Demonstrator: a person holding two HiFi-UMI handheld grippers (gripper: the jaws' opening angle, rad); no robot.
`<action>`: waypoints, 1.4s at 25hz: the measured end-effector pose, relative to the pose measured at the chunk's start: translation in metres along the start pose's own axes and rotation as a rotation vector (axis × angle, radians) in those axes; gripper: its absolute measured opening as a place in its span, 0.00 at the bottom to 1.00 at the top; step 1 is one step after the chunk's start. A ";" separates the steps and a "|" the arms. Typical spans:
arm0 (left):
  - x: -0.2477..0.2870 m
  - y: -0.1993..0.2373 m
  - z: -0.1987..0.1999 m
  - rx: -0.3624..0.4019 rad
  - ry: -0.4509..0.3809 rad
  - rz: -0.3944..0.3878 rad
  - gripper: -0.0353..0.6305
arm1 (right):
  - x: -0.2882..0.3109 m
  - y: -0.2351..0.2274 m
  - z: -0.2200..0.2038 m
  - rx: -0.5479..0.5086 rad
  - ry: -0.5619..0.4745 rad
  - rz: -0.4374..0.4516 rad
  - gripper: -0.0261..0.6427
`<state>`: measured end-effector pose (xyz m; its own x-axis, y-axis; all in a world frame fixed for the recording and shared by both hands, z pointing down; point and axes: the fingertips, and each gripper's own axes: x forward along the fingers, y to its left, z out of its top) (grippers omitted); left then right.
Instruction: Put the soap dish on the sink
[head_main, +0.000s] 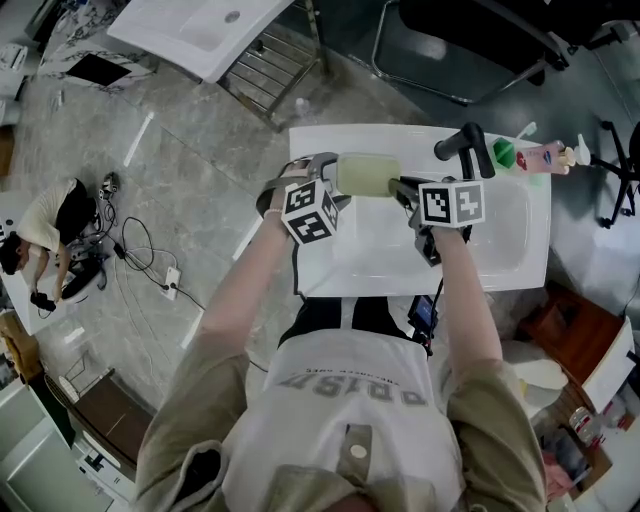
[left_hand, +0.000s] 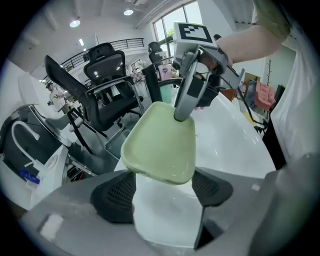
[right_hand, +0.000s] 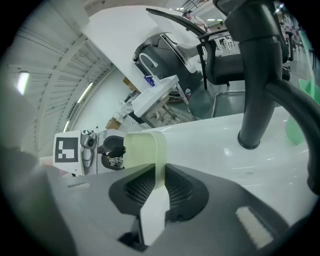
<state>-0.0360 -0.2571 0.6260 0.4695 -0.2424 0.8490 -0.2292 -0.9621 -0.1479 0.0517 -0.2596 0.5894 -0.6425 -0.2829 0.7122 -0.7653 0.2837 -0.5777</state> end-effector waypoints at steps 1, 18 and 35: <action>0.002 0.001 -0.002 0.003 0.007 -0.002 0.60 | 0.002 -0.001 0.001 0.002 0.003 -0.002 0.13; 0.025 0.022 -0.026 0.012 0.120 -0.012 0.60 | 0.030 -0.019 0.012 0.035 0.052 -0.035 0.13; 0.032 0.030 -0.034 0.024 0.143 -0.018 0.60 | 0.048 -0.038 0.009 0.069 0.099 -0.069 0.13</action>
<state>-0.0571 -0.2892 0.6660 0.3469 -0.2063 0.9149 -0.2005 -0.9693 -0.1425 0.0492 -0.2925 0.6417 -0.5836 -0.2067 0.7853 -0.8108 0.2018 -0.5495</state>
